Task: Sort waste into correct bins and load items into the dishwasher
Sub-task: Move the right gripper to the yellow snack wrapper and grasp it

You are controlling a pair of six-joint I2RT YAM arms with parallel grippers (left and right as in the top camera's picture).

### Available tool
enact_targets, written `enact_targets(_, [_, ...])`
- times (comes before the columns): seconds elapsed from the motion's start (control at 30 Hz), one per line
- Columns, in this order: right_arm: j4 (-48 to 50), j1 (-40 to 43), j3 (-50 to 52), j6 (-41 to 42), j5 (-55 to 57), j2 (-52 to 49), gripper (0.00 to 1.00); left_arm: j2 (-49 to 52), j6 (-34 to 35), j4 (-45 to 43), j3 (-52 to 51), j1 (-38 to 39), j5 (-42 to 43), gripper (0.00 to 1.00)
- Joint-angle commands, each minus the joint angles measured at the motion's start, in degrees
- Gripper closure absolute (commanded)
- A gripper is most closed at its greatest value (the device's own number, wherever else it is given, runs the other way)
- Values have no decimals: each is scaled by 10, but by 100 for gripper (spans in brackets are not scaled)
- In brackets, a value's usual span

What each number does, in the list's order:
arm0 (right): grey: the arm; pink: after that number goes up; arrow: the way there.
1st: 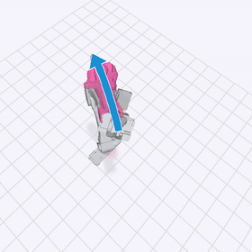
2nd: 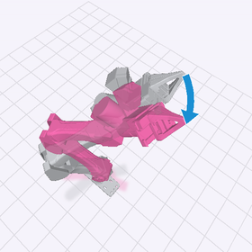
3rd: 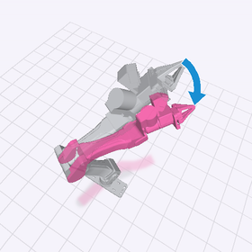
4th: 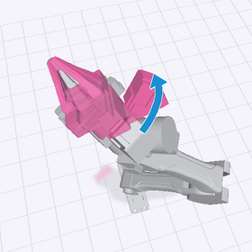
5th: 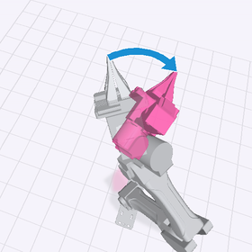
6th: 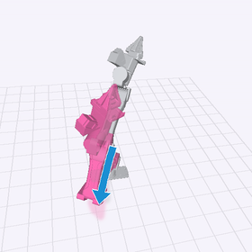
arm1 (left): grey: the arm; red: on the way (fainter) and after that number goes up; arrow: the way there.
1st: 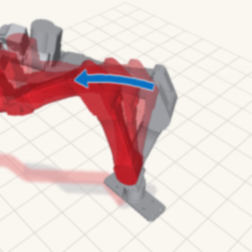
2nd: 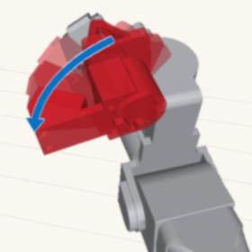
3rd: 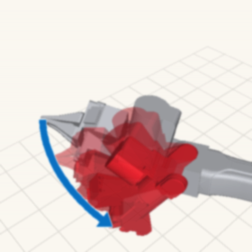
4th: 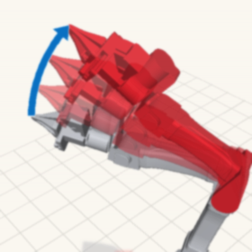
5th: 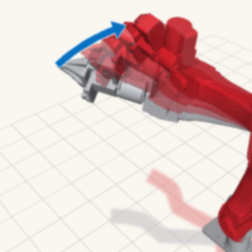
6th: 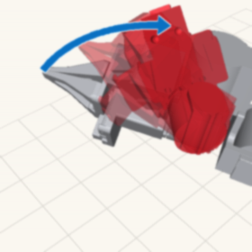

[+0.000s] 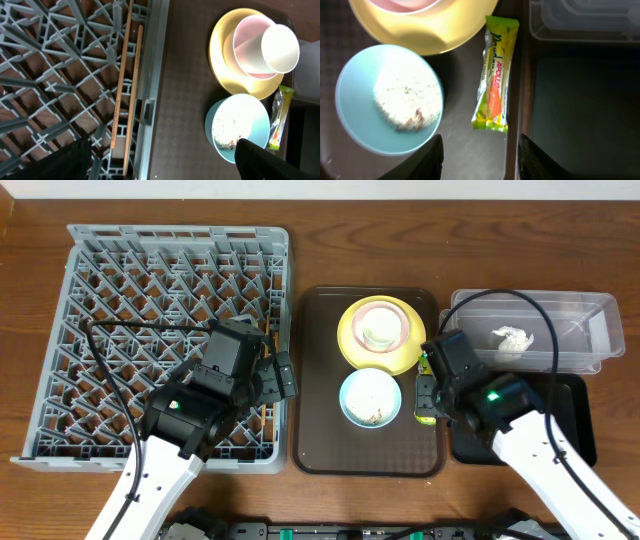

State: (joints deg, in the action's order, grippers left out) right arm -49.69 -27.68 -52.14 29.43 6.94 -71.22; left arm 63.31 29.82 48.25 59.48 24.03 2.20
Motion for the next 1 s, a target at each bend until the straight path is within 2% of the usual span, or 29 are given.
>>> enact_targets(0.0, [26, -10, 39, 27, 36, 0, 54, 0, 1, 2, 4, -2, -7, 8])
enact_targets(0.2, [110, -10, 111, 27, 52, 0, 55, 0, 1, 2, 4, -2, -7, 7])
enact_targets(0.3, [161, -10, 140, 27, 50, 0, 59, 0, 1, 2, 4, -2, -7, 7])
enact_targets(0.37, [177, -10, 150, 27, 50, 0, 62, 0, 1, 2, 4, -2, -7, 8])
enact_targets(0.53, [200, -10, 154, 27, 53, 0, 64, 0, 1, 2, 4, -2, -7, 8])
enact_targets(0.73, [242, -9, 154, 27, 54, -14, 61, 0, 1, 2, 4, -2, -7, 7])
enact_targets(0.87, [257, -9, 154, 27, 57, -54, 56, 0, 1, 2, 4, -2, -7, 8])
enact_targets(0.97, [275, -9, 154, 27, 57, -86, 55, 0, 1, 2, 4, -2, -7, 8])
